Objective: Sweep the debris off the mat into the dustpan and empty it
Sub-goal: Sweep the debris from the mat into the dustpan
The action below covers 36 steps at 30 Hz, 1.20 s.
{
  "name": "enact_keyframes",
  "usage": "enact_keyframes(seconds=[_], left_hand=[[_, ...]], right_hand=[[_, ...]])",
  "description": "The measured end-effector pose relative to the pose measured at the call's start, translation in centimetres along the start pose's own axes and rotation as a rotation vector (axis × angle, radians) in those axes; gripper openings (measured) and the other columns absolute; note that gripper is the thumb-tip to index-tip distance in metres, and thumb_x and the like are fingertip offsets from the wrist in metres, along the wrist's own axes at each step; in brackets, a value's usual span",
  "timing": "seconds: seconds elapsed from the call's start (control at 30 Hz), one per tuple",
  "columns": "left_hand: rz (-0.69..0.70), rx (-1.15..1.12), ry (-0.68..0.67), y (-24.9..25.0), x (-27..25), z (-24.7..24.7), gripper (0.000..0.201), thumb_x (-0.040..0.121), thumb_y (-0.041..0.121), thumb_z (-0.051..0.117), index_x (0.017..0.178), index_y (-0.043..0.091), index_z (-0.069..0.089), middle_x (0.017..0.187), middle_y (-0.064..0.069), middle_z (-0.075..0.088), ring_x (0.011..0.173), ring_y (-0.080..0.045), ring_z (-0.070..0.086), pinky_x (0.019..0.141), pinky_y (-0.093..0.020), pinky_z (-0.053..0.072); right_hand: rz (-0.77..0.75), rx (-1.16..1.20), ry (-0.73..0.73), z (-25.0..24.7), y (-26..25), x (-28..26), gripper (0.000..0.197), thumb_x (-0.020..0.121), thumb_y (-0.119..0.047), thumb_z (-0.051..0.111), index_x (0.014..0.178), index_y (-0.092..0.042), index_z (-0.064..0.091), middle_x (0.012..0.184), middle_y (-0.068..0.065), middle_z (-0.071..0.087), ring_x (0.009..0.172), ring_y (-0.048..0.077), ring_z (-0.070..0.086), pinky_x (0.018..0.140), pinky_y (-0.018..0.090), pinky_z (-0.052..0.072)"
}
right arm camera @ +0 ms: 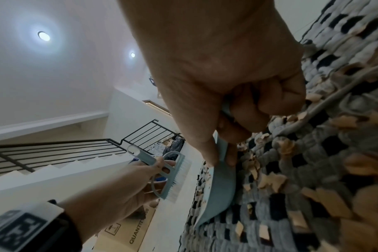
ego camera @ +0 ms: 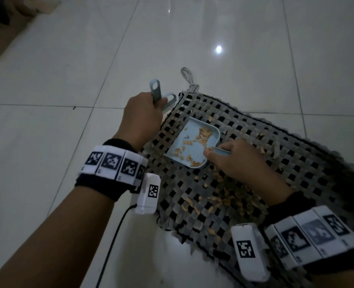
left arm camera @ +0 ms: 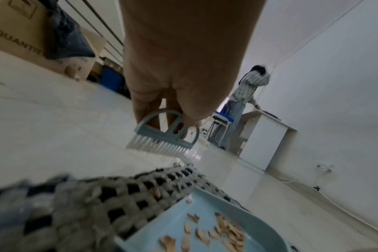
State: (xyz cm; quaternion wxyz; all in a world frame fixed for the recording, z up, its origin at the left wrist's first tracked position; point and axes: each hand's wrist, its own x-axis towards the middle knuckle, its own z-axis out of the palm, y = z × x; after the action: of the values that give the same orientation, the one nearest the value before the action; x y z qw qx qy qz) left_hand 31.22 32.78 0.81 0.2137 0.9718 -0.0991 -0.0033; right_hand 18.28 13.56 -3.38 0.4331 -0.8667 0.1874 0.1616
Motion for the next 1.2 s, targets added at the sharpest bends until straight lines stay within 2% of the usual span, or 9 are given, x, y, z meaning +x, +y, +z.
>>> enact_keyframes(seconds=[0.17,0.27,0.43,0.6,0.77,0.9,1.0,1.1,1.2], left_hand=[[-0.051,0.025,-0.148,0.8,0.0,1.1,0.039,0.104,0.036,0.049,0.082,0.006,0.061,0.068,-0.006,0.056,0.057,-0.016,0.05,0.047,-0.028,0.027],[-0.064,0.078,-0.233,0.7,-0.7,0.6,0.039,0.104,0.038,0.05,0.082,0.009,0.061,0.061,-0.003,0.051,0.052,-0.016,0.045,0.047,-0.03,0.026],[-0.093,-0.037,-0.025,0.3,-2.4,1.3,0.045,0.104,0.038,0.048,0.072,0.009,0.057,0.06,0.0,0.051,0.055,-0.016,0.048,0.046,-0.027,0.025],[-0.065,-0.138,-0.057,1.8,-4.4,3.8,0.047,0.104,0.041,0.047,0.064,0.016,0.049,0.059,0.002,0.05,0.052,-0.008,0.045,0.046,-0.021,0.025],[-0.031,-0.174,0.127,1.7,-4.9,3.9,0.048,0.105,0.039,0.045,0.072,0.007,0.058,0.059,-0.002,0.052,0.054,-0.018,0.05,0.044,-0.021,0.028],[0.024,-0.142,-0.011,4.1,-6.6,4.9,0.045,0.106,0.04,0.043,0.072,0.012,0.055,0.059,0.005,0.05,0.052,-0.009,0.047,0.044,-0.021,0.026],[0.034,-0.158,-0.034,5.5,-6.5,4.7,0.04,0.106,0.036,0.046,0.07,0.017,0.05,0.058,0.007,0.048,0.049,-0.003,0.043,0.044,-0.016,0.025],[-0.015,-0.215,0.023,6.6,-4.4,3.2,0.046,0.106,0.037,0.045,0.064,0.017,0.047,0.058,0.004,0.049,0.05,-0.007,0.044,0.043,-0.019,0.025],[-0.062,-0.291,0.048,7.9,-1.8,2.2,0.047,0.105,0.039,0.044,0.069,0.01,0.052,0.061,0.001,0.051,0.057,-0.016,0.05,0.044,-0.024,0.027]], right_hand=[[-0.011,0.044,0.006,0.0,0.4,-0.2,0.045,0.09,-0.051,0.068,0.073,-0.011,0.077,0.068,0.019,0.068,0.044,0.018,0.047,0.049,0.027,0.036],[-0.017,0.022,0.01,-0.1,0.7,-0.4,0.045,0.09,-0.051,0.067,0.077,-0.01,0.077,0.063,0.016,0.065,0.043,0.018,0.045,0.048,0.025,0.034],[-0.029,-0.013,0.038,0.3,1.3,-0.8,0.046,0.09,-0.052,0.067,0.079,-0.008,0.077,0.073,0.019,0.071,0.047,0.02,0.049,0.05,0.027,0.035],[-0.042,-0.01,0.055,0.8,2.1,-1.1,0.046,0.088,-0.057,0.066,0.075,-0.013,0.076,0.073,0.015,0.071,0.06,0.032,0.064,0.052,0.03,0.041],[-0.027,0.018,0.045,0.5,2.3,-1.6,0.042,0.09,-0.054,0.066,0.065,-0.02,0.072,0.057,0.002,0.065,0.052,0.023,0.058,0.051,0.029,0.042],[-0.043,0.019,0.068,0.5,2.6,-1.9,0.041,0.09,-0.054,0.066,0.065,-0.022,0.072,0.058,0.001,0.065,0.057,0.024,0.063,0.052,0.029,0.044],[-0.06,0.05,0.089,0.4,3.0,-2.0,0.041,0.089,-0.053,0.067,0.073,-0.016,0.075,0.066,0.006,0.07,0.064,0.028,0.067,0.055,0.036,0.051],[-0.062,0.114,0.105,-0.1,3.1,-2.1,0.044,0.089,-0.051,0.068,0.078,-0.01,0.076,0.069,0.012,0.071,0.063,0.031,0.067,0.054,0.032,0.046],[-0.047,0.159,0.147,-0.9,2.9,-2.5,0.039,0.089,-0.051,0.068,0.078,-0.014,0.075,0.068,0.007,0.072,0.06,0.022,0.067,0.054,0.032,0.05]])
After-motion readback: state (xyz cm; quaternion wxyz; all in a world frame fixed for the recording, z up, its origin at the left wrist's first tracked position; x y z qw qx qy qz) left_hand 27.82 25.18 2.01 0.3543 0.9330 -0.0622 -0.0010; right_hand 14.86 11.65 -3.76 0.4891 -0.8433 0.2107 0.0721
